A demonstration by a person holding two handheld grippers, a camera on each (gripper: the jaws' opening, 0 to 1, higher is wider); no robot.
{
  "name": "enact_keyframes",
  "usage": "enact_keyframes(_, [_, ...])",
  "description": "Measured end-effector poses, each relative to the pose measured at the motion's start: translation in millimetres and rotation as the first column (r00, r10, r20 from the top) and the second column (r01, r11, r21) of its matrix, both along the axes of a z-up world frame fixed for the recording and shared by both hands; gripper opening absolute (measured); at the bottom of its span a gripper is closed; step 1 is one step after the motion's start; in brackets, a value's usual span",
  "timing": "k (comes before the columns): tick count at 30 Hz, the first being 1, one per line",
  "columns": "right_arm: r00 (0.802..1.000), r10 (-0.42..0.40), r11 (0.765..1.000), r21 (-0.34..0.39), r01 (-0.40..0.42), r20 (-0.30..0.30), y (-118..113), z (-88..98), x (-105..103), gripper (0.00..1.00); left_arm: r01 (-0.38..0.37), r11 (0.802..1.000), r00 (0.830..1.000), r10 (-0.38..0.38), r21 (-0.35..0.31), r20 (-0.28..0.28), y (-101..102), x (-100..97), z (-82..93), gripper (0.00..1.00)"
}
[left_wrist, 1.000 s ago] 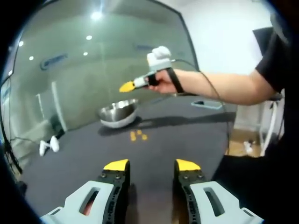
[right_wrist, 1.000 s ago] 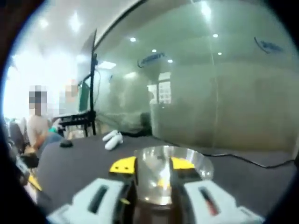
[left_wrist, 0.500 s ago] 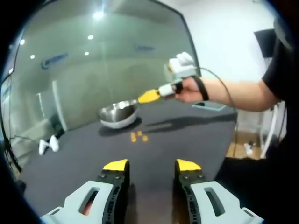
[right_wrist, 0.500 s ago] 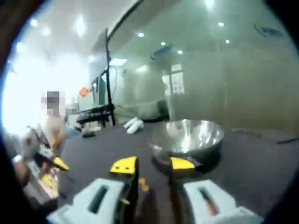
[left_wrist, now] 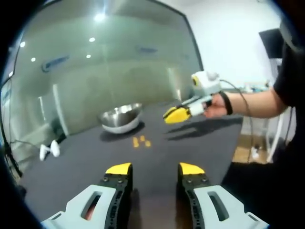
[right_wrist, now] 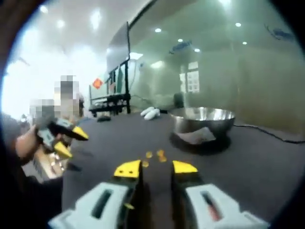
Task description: Pick up the QQ candy scattered on the table and place it into the stainless steel bowl on the table
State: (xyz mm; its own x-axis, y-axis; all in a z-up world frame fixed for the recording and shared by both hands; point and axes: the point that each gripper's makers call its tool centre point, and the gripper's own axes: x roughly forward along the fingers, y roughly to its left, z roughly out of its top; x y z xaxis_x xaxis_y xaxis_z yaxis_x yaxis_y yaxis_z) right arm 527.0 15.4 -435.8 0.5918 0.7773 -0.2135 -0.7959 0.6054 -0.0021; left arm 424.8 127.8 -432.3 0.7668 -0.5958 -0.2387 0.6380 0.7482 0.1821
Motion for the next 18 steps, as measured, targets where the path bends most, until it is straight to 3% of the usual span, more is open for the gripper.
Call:
enact_keyframes(13, [0.998, 0.053, 0.998, -0.022, -0.054, -0.032, 15.4, -13.6, 5.4, 0.24, 0.011, 1.0, 1.0, -0.011, 0.015, 0.009, -0.9, -4.1, 1.4, 0.4])
enact_keyframes(18, [0.996, 0.088, 0.992, -0.092, -0.091, -0.034, 26.1, -25.7, 6.5, 0.24, 0.009, 1.0, 1.0, -0.01, 0.016, 0.016, -0.4, -5.1, 2.4, 0.4])
